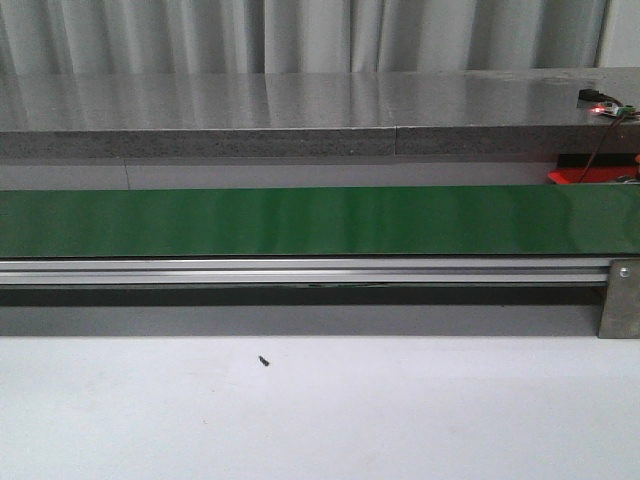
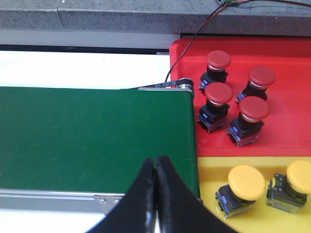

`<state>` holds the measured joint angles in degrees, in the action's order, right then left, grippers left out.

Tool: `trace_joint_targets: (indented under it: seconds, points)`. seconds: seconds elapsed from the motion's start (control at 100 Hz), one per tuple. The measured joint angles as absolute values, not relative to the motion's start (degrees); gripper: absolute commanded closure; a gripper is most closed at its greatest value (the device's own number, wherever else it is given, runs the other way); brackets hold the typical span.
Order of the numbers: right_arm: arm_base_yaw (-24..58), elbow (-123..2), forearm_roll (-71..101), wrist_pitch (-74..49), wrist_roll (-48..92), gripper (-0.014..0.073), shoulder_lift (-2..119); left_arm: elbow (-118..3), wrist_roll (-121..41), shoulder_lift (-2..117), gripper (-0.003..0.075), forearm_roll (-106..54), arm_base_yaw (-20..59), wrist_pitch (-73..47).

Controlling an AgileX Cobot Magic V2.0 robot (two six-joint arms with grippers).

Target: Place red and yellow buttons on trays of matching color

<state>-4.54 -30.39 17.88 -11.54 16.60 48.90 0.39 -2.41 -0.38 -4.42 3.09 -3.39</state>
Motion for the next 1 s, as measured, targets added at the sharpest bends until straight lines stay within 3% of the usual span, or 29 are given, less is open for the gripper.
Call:
trace_joint_targets:
  seconds: [0.79,1.0]
  points:
    - [-4.54,-10.04,19.74,-6.49,16.18,0.0653,19.77,0.39,-2.41,-0.38,0.074,-4.42,3.09,-3.39]
    - [-4.54,-4.14,4.68,-0.74,0.0,0.0653,15.05,0.39,-2.41,-0.38,0.074,-4.42,3.09,-3.39]
